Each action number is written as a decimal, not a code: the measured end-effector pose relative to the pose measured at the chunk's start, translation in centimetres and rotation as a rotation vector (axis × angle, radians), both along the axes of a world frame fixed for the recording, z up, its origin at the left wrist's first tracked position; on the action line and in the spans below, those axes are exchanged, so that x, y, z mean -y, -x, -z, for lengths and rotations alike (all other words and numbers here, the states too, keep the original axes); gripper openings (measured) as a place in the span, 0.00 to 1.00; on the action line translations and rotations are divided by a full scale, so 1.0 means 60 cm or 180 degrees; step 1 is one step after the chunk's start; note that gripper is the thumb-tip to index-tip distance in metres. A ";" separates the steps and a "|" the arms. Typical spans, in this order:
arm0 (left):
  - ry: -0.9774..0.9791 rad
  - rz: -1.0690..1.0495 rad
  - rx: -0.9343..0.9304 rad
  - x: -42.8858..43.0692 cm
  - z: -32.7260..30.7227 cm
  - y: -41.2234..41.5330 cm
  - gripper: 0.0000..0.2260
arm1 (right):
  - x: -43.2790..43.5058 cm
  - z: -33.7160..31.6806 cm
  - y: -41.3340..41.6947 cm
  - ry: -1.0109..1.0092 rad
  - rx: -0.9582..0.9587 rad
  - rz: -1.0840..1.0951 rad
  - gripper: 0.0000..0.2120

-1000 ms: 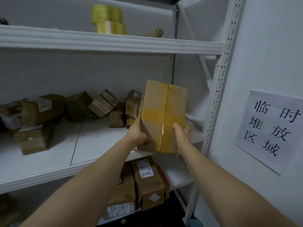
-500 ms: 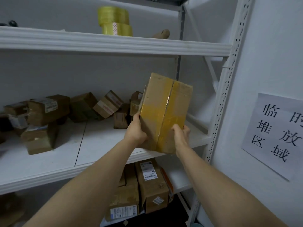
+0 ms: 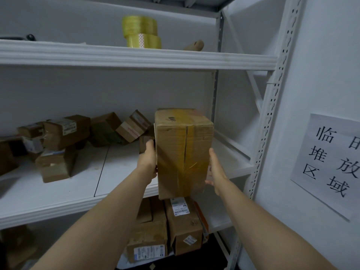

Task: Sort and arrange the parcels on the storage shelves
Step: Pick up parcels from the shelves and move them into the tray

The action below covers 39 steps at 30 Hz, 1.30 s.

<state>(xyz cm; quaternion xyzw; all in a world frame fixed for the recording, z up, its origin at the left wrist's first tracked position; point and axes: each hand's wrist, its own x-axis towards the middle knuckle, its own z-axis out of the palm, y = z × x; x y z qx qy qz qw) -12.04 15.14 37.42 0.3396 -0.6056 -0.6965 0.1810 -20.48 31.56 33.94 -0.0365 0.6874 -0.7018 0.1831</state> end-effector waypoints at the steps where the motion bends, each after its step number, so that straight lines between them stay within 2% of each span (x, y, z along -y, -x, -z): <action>1: 0.0046 -0.0146 -0.0048 -0.001 -0.008 0.002 0.32 | -0.004 -0.007 0.001 0.0048 -0.0121 0.0054 0.33; 3: 0.0233 -0.0293 -0.0252 -0.010 -0.027 0.004 0.35 | -0.009 -0.022 0.007 0.0139 -0.0414 0.0162 0.30; 6: 0.0574 -0.0090 -0.0428 -0.031 -0.048 0.004 0.31 | -0.010 -0.052 0.011 0.0232 -0.0673 0.0126 0.34; 10: 0.0594 0.0066 -0.0418 -0.050 -0.050 -0.001 0.28 | -0.023 -0.082 0.015 0.0386 -0.0380 0.0084 0.37; 13: 0.0502 0.0064 -0.0499 -0.061 -0.052 -0.002 0.21 | -0.040 -0.086 0.019 0.0367 -0.0156 0.0289 0.39; 15: 0.0631 0.0004 -0.0469 -0.070 -0.056 0.003 0.18 | -0.054 -0.084 0.022 0.0108 -0.0304 0.0583 0.39; 19: 0.0886 0.0098 -0.0463 -0.096 -0.053 0.024 0.17 | -0.087 -0.098 0.029 -0.0703 -0.1361 0.0971 0.22; 21: 0.0934 0.0209 -0.0538 -0.112 -0.051 0.034 0.20 | -0.101 -0.104 0.034 -0.1422 -0.1960 0.0994 0.16; 22: 0.0968 0.0260 -0.0544 -0.120 -0.051 0.040 0.23 | -0.108 -0.106 0.033 -0.1694 -0.2194 0.0918 0.17; 23: 0.0989 0.0301 -0.0547 -0.128 -0.051 0.044 0.26 | -0.112 -0.108 0.030 -0.1867 -0.2288 0.0767 0.24; 26: 0.1016 0.0498 -0.0499 -0.155 -0.053 0.056 0.30 | -0.117 -0.116 0.016 -0.2235 -0.2043 0.0361 0.48; 28: 0.1017 0.0697 -0.0488 -0.169 -0.057 0.063 0.26 | -0.115 -0.119 0.011 -0.2261 -0.1894 0.0255 0.57; 30: 0.1097 0.0871 -0.0470 -0.179 -0.062 0.067 0.19 | -0.114 -0.117 0.009 -0.2127 -0.1819 0.0252 0.56; 32: 0.1309 0.0782 -0.0394 -0.182 -0.059 0.071 0.16 | -0.116 -0.115 0.014 -0.1944 -0.1775 0.0433 0.49; 34: 0.1471 0.0345 -0.0322 -0.175 -0.047 0.077 0.15 | -0.119 -0.111 0.026 -0.1728 -0.1806 0.0628 0.44; 36: 0.1535 -0.0097 -0.0178 -0.160 -0.034 0.073 0.15 | -0.126 -0.108 0.036 -0.1558 -0.1753 0.0649 0.44; 39: 0.1625 -0.0457 0.0518 -0.120 -0.002 0.074 0.18 | -0.138 -0.097 0.055 -0.1331 -0.1589 0.0722 0.38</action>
